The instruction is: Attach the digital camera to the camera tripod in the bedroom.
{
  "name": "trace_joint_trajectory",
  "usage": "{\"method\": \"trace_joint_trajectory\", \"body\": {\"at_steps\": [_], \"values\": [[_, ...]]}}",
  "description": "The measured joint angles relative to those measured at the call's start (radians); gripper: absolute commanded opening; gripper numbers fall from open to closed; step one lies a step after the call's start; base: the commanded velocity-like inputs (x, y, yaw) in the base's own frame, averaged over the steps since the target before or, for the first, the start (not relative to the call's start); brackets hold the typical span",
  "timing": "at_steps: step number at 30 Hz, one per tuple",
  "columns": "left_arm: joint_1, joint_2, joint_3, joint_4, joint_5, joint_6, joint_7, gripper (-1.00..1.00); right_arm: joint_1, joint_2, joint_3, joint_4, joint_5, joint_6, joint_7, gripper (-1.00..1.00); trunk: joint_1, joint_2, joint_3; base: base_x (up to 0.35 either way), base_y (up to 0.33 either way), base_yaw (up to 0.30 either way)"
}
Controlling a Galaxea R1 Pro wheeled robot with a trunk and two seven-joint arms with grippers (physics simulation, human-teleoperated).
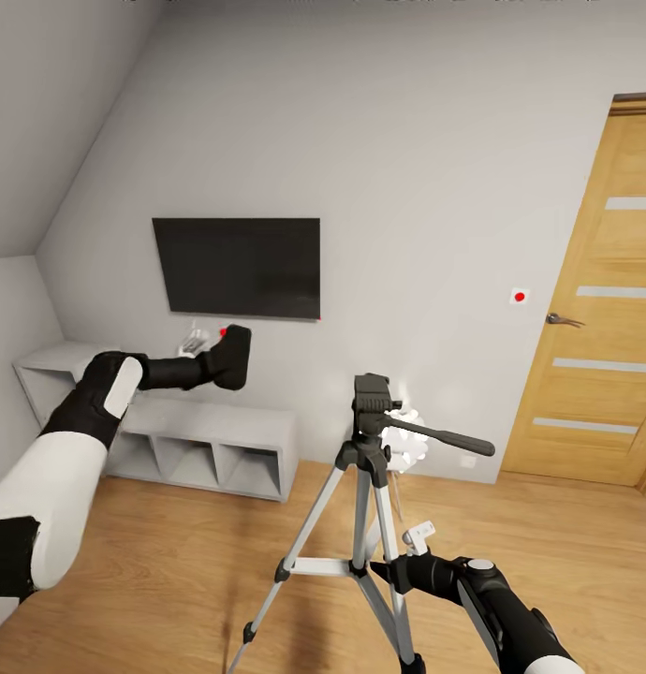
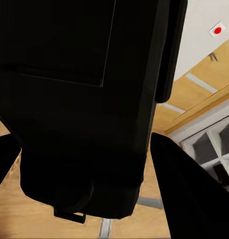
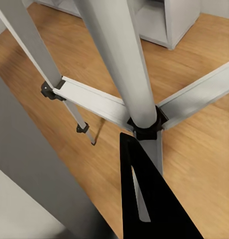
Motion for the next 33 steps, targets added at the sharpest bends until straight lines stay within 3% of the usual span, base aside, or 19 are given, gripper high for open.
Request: {"method": "trace_joint_trajectory", "body": {"at_steps": [1, 2, 3, 6, 8, 9, 10, 11, 12, 14, 15, 16, 21, 24, 28, 30, 32, 33], "values": [[-0.001, -0.012, 0.001, -0.083, -0.002, 0.028, 0.048, -1.0, 0.0, 0.0, 0.001, 0.0, -0.001, 0.0, 0.0, -1.0, 0.0, 0.0, 0.0, 0.0, 0.0, 0.0], [-0.003, -0.02, 0.001, -0.122, 0.021, 0.046, 0.072, -1.0, 0.0, 0.0, 0.0, 0.0, 0.0, 0.0, 0.0, -1.0, 0.0, 0.0, 0.0, 0.0, 0.0, 0.0], [-0.002, -0.027, 0.001, -0.147, 0.007, 0.053, 0.091, -1.0, 0.0, 0.0, 0.0, 0.0, -0.001, 0.0, 0.0, -1.0, 0.0, 0.0, 0.0, 0.0, 0.0, 0.0], [-0.003, -0.064, 0.001, -0.187, 0.014, 0.078, 0.137, -1.0, 0.0, 0.0, 0.0, 0.0, -0.001, 0.0, 0.001, -1.0, 0.0, 0.0, 0.0, 0.0, 0.0, 0.0], [-0.013, -0.124, 0.0, -0.158, 0.011, 0.09, 0.158, -1.0, 0.0, 0.0, 0.001, 0.0, -0.003, 0.0, 0.0, -1.0, 0.0, 0.0, 0.0, 0.0, 0.0, 0.0], [-0.018, -0.143, -0.001, -0.151, 0.028, 0.093, 0.162, -1.0, 0.0, 0.0, 0.001, 0.0, -0.002, 0.0, 0.0, -1.0, 0.0, 0.0, 0.0, 0.0, 0.0, 0.0], [-0.024, -0.16, -0.002, -0.144, 0.014, 0.092, 0.165, -1.0, 0.0, 0.0, 0.001, 0.0, -0.003, 0.0, 0.0, -1.0, 0.0, 0.0, 0.0, 0.0, 0.0, 0.0], [-0.035, -0.195, -0.005, -0.135, 0.005, 0.093, 0.166, -1.0, 0.0, 0.0, 0.001, 0.0, -0.003, 0.0, 0.0, -1.0, 0.0, 0.0, 0.0, 0.0, 0.0, 0.0], [-0.04, -0.214, -0.009, -0.132, 0.022, 0.094, 0.17, -1.0, 0.0, 0.0, 0.001, 0.0, -0.002, 0.0, 0.0, -1.0, 0.0, 0.0, 0.0, 0.0, 0.0, 0.0], [-0.049, -0.262, -0.016, -0.133, -0.01, 0.094, 0.172, -1.0, 0.0, 0.0, 0.001, 0.0, -0.002, 0.0, 0.0, -1.0, 0.0, 0.0, 0.0, 0.0, 0.0, 0.0], [-0.051, -0.276, -0.02, -0.135, -0.007, 0.094, 0.174, -1.0, 0.0, 0.0, 0.001, 0.0, -0.002, 0.0, 0.0, -1.0, 0.0, 0.0, 0.0, 0.0, 0.0, 0.0], [-0.053, -0.293, -0.031, -0.143, -0.037, 0.094, 0.173, -1.0, 0.0, 0.0, 0.001, 0.0, -0.003, 0.0, -0.001, -1.0, 0.0, 0.0, 0.0, 0.0, 0.0, 0.0], [-0.058, -0.317, -0.086, -0.193, -0.07, 0.096, 0.174, -1.0, 0.0, 0.0, 0.001, 0.0, -0.003, 0.0, -0.002, -1.0, 0.0, 0.0, 0.0, 0.0, 0.0, 0.0], [-0.058, -0.321, -0.143, -0.246, -0.08, 0.096, 0.174, -1.0, 0.0, 0.0, 0.001, 0.003, -0.008, -0.002, -0.005, -1.0, 0.0, 0.0, 0.0, 0.0, 0.0, 0.0], [-0.058, -0.322, -0.174, -0.294, -0.095, 0.096, 0.173, -1.0, -0.001, 0.0, 0.0, 0.016, -0.005, -0.021, -0.003, -1.0, 0.0, 0.0, 0.0, 0.0, 0.0, 0.0], [-0.057, -0.319, -0.177, -0.299, -0.089, 0.096, 0.168, -1.0, -0.001, -0.001, -0.001, 0.018, -0.002, -0.028, -0.003, -1.0, 0.0, 0.0, 0.0, 0.0, 0.0, 0.0], [-0.056, -0.313, -0.178, -0.303, -0.062, 0.096, 0.158, -1.0, -0.001, -0.001, -0.001, 0.022, -0.002, -0.036, 0.0, -1.0, 0.0, 0.0, 0.0, 0.0, 0.0, 0.0], [-0.056, -0.31, -0.179, -0.302, -0.031, 0.096, 0.152, -1.0, -0.002, -0.001, -0.001, 0.024, -0.003, -0.04, 0.001, -1.0, 0.0, 0.0, 0.0, 0.0, 0.0, 0.0]]}}
